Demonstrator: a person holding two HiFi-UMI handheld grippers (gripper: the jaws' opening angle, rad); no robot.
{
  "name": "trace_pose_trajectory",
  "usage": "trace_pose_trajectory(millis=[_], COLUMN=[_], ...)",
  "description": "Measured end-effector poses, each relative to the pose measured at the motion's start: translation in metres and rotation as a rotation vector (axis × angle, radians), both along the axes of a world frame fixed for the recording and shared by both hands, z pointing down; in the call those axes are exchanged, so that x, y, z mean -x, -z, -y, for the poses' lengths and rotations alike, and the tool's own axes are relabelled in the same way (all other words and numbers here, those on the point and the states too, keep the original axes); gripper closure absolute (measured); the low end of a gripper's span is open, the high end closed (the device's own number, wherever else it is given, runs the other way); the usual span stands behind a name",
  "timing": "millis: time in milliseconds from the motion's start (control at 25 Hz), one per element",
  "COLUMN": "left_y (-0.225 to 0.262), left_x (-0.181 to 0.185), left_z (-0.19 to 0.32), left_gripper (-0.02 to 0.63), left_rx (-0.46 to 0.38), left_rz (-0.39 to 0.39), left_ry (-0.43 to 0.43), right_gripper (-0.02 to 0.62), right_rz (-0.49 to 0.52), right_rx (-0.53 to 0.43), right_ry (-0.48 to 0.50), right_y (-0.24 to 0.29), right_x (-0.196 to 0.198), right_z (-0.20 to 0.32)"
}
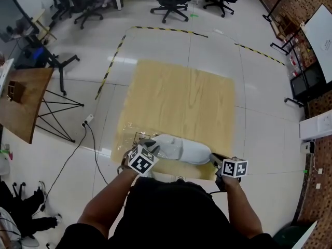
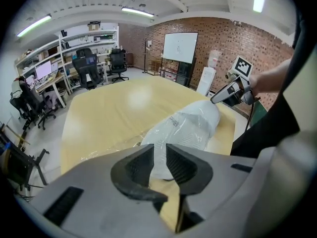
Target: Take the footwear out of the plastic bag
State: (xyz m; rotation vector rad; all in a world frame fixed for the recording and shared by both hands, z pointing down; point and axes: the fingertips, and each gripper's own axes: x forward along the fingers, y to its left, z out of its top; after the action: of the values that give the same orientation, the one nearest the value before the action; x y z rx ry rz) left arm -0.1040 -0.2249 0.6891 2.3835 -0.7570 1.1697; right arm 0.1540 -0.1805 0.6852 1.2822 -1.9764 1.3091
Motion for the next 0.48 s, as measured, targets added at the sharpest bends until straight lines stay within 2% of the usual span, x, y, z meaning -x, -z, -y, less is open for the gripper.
trace_pose_trajectory(millis=[40,120,240,360,480], left_y=[-0.001,-0.001,-0.001,0.000,0.000], left_x=[0.004,0.013,0.019,0.022,0.019], left_z=[0.002,0.006,0.007,0.008,0.005], left_gripper=[0.529,0.543,0.553,0.554,0.555], left_rx=[-0.004,-0.010,-0.009,-0.017,-0.015], left_rz=[0.012,0.034,0.035,0.036,0.035], left_ry=[0.005,0.026,0.053,0.049,0.052], right_gripper=[0.594,0.594,0.591,0.439,0.366], right_rz=[-0.021,-0.039,0.025,0.088,0.020], right_rx=[-0.004,-0.007,-0.017,-0.004,0.005], right_ry=[-0.012,-0.036,-0.034,0.023,0.098], right_y=[0.000,0.001,0.003,-0.002,-0.015], right_x=[-0.006,-0.017,-0.013,0.019,0.046], right_z=[0.000,0.001,0.000,-0.001,0.002])
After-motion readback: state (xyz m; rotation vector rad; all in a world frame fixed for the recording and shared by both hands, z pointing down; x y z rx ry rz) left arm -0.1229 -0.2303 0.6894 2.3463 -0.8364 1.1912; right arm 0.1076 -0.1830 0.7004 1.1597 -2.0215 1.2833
